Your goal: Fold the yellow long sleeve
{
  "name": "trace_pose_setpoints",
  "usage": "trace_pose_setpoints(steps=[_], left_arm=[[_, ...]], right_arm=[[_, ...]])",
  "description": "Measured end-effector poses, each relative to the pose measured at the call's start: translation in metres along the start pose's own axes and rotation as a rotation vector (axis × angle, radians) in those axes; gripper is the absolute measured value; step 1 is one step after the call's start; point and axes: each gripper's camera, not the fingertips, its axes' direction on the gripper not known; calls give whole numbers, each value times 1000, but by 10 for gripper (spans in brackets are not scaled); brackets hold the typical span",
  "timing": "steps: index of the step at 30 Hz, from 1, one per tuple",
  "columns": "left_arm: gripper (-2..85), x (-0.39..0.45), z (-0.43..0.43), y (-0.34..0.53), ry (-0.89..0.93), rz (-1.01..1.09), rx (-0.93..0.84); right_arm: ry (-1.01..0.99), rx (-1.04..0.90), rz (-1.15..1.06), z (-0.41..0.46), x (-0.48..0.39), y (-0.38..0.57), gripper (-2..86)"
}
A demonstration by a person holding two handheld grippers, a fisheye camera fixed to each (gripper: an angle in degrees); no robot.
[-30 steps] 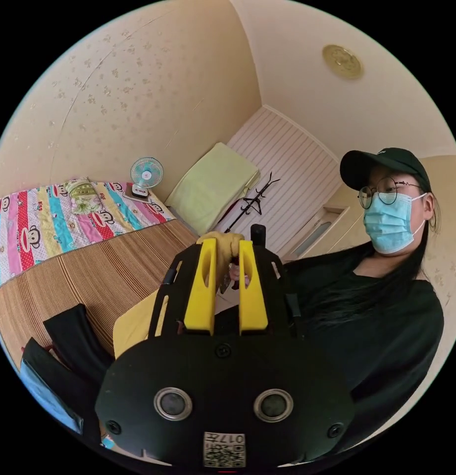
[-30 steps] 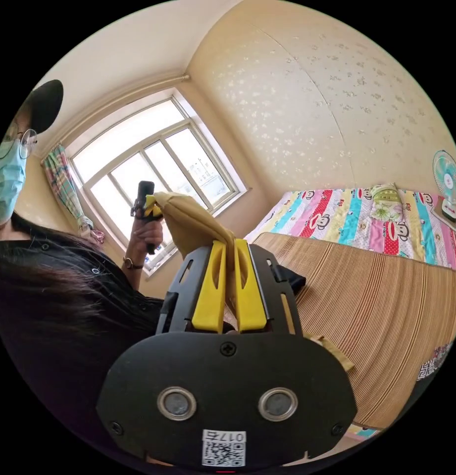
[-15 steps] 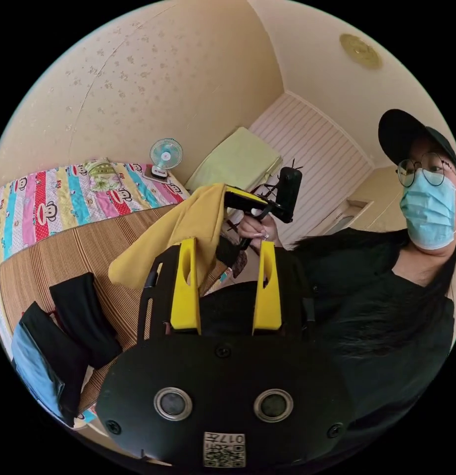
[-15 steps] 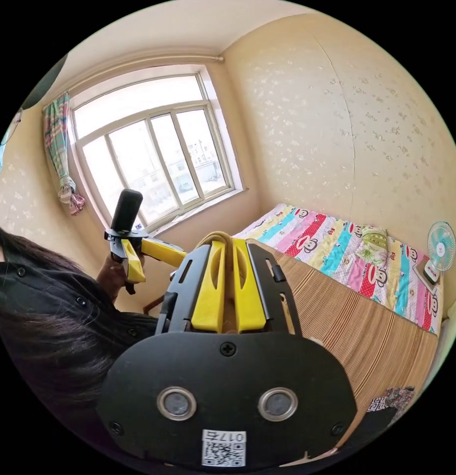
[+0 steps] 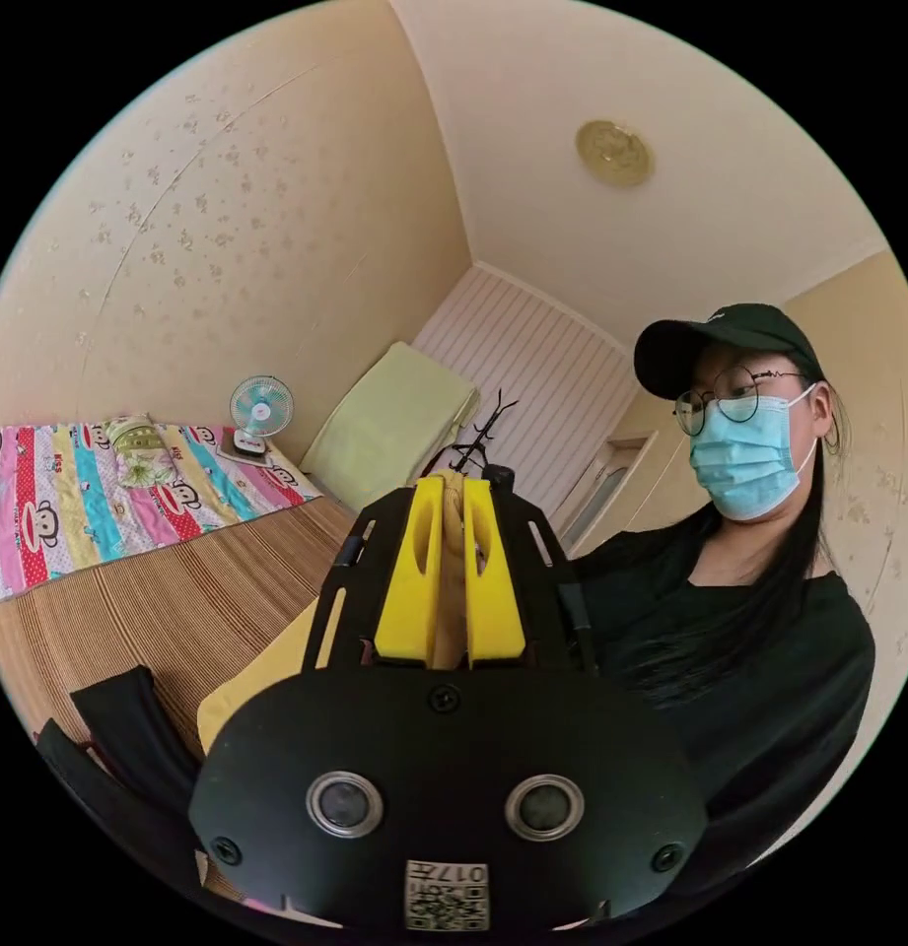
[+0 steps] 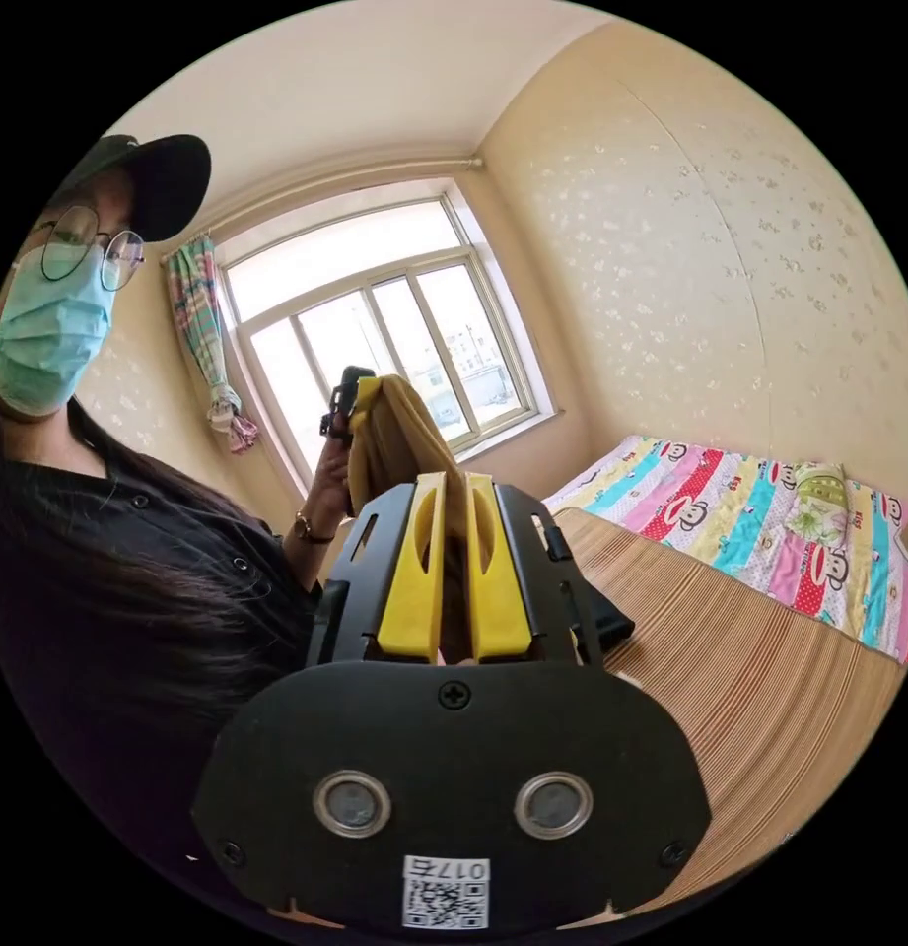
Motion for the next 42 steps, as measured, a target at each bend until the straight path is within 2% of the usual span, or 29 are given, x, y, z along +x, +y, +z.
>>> trace_pose_setpoints(steps=[5,10,12,15,18,20,23,25,30,34,37,40,42], left_arm=[[39,16,-15,-28,19,81,26],[39,31,-32,-50,25,112,70],[39,38,-38,-61,-3,135,82],[40,40,-43,-71,8,154,102],[40,36,-56,-79,-16,139,95],[40,38,-72,-76,-80,152,110],[41,41,-97,-62,-163,217,78],[41,32,-103,-43,-206,228,42],[41,-29,-100,21,-78,-7,52],[41,-62,-91,8,-44,-75,104],[41,-118,-73,-31,-107,-136,64],[43,-228,-46,-63,-224,-341,-50],[49,-336,-24,-66,-338,-526,-102]], right_arm=[[-17,-88,77,-26,13,65,129],[-52,-173,114,-19,7,119,151],[3,-251,113,-4,7,126,150],[187,-384,162,25,24,122,130],[462,-228,284,-8,46,95,50],[639,6,374,-76,48,73,41],[704,245,341,-162,28,64,39],[711,313,296,-199,16,68,39],[675,361,296,-275,-4,86,34],[798,294,189,-314,-5,61,33],[876,101,141,-322,60,20,36],[878,-125,137,-304,183,2,45],[852,-199,215,-290,270,10,55]])
